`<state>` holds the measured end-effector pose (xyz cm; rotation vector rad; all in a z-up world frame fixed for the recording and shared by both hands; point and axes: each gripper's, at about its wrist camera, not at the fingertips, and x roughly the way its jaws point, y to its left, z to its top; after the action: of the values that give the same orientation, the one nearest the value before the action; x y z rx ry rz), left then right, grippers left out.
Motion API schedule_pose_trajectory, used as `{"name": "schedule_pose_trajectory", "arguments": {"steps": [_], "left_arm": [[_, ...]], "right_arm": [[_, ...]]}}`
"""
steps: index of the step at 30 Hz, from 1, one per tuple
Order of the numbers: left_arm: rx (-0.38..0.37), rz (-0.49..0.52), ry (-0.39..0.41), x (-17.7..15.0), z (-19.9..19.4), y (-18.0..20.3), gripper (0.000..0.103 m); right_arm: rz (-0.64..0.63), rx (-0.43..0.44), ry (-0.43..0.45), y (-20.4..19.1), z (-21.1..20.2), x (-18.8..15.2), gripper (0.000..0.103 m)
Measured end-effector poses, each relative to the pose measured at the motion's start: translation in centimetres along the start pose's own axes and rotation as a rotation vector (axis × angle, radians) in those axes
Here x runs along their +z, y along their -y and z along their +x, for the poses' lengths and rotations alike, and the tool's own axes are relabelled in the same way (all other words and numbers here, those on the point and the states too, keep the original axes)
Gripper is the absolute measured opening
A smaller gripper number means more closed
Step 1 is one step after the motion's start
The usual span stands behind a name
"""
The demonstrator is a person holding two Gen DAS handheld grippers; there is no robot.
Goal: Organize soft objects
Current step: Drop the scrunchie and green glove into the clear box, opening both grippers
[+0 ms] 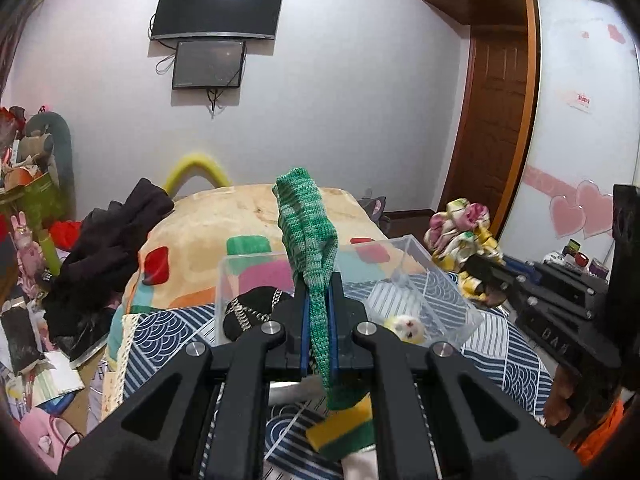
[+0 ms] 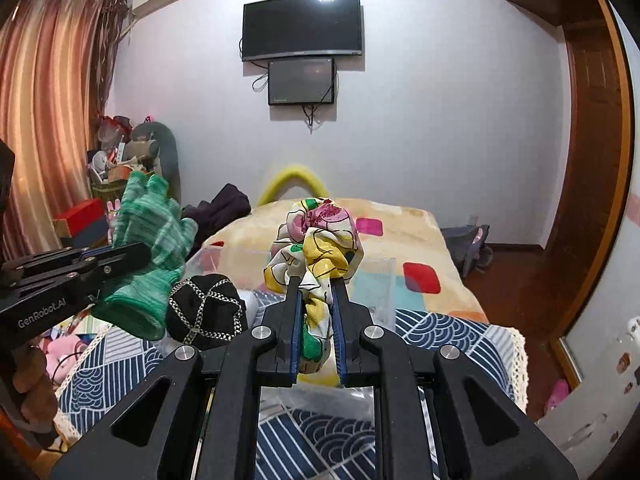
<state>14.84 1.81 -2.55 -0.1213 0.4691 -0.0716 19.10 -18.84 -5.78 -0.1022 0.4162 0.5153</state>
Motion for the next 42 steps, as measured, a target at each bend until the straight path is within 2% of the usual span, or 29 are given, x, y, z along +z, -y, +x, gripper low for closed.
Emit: {"name": "schedule_pose_trajectory", "arguments": {"steps": [4,13,19,20,22,23,26,28,34,37,42], "left_arm": [[-0.050,-0.004,-0.055,-0.2,2.4,0.1,0.007],[0.041,0.023,-0.110,-1.9,6.2,0.1,0.007],[0.042,-0.011,-0.165,-2.8,7.7,-0.8,0.009],[0.044,-0.015,-0.169,-2.9,7.7,-0.9,0.012],[0.054,-0.028,-0.187,-3.0,7.8,-1.1,0.026],[0.050,-0.034,-0.191,-3.1,7.7,-1.2,0.030],[0.044,-0.033,-0.192,-3.2,7.2,-1.2,0.044],[0.052,-0.028,-0.187,-3.2,6.6,-1.1,0.054],[0.063,-0.035,-0.156,-2.9,4.5,-0.9,0.077],[0.068,-0.036,-0.136,-2.7,3.5,-0.8,0.090],[0.070,-0.035,-0.121,-3.0,1.6,-0.7,0.097]], "right_arm": [[0.004,0.003,-0.045,-0.1,2.0,-0.3,0.012],[-0.002,0.002,-0.164,-0.5,5.3,-2.3,0.012],[-0.004,0.014,-0.214,-0.5,5.9,-2.9,0.015],[-0.012,0.016,-0.218,-0.6,5.9,-2.9,0.016],[-0.032,0.013,-0.214,-0.8,5.6,-2.9,0.016],[-0.037,0.012,-0.213,-0.8,5.6,-2.8,0.016],[-0.039,0.024,-0.214,-0.9,5.3,-2.7,0.023],[-0.039,0.020,-0.209,-0.9,4.8,-2.7,0.033],[-0.014,0.008,-0.179,0.0,3.6,-2.6,0.057],[0.000,0.003,-0.162,0.3,2.6,-2.5,0.063],[-0.004,0.003,-0.132,0.2,1.1,-2.5,0.074]]}}
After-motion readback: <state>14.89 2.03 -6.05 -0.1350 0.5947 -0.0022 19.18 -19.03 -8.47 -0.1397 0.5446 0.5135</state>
